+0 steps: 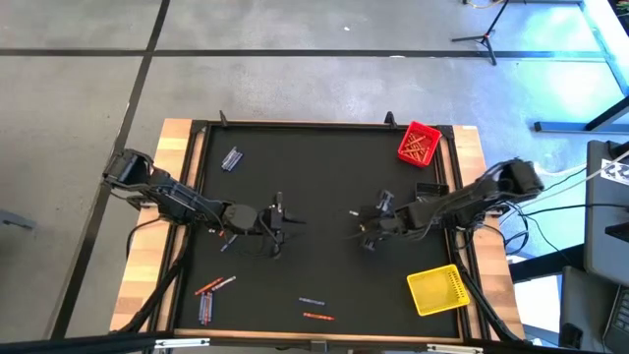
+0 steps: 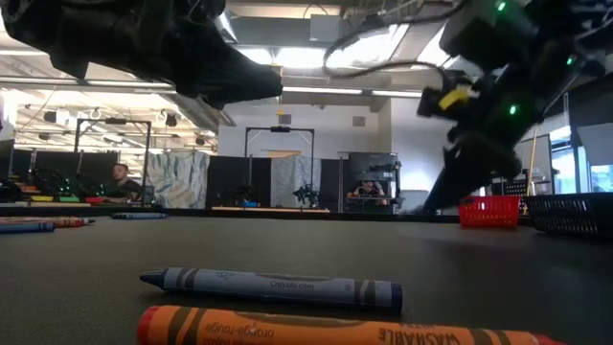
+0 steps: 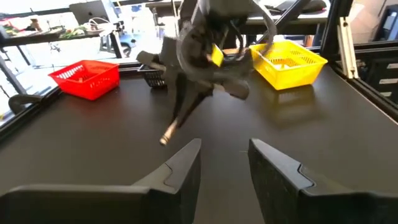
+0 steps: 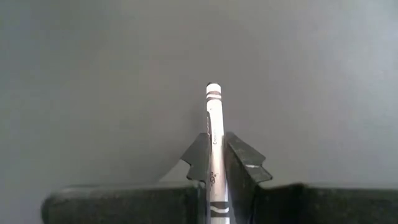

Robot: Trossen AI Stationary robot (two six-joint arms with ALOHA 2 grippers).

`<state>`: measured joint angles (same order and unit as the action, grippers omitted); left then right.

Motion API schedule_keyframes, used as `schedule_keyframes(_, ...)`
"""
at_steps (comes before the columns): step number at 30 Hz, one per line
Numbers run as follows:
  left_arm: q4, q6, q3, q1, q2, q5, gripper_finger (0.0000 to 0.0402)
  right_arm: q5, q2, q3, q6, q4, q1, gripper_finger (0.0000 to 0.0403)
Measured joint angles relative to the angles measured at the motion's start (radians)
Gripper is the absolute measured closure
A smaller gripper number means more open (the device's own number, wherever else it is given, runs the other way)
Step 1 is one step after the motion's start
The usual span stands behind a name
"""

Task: Sort crayons
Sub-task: Put the black crayon into the black bin, then put the blue crayon from the black bin to the yellow bin

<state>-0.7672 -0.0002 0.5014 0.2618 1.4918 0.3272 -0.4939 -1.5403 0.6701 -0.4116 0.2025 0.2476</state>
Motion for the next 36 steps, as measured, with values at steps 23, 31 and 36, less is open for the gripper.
schedule_keyframes(23,0.058,-0.008,0.000,-0.058,0.000,-0.002,0.0276,0.059,-0.136,0.001,0.097,-0.172,-0.092,0.0305)
schedule_keyframes(31,0.083,-0.067,0.000,-0.024,0.000,0.001,0.0276,0.120,0.013,0.090,0.076,0.071,-0.090,0.0240)
schedule_keyframes(36,0.079,-0.058,0.000,-0.025,0.000,0.032,0.0276,0.098,0.142,0.192,0.071,0.377,-0.091,0.0238)
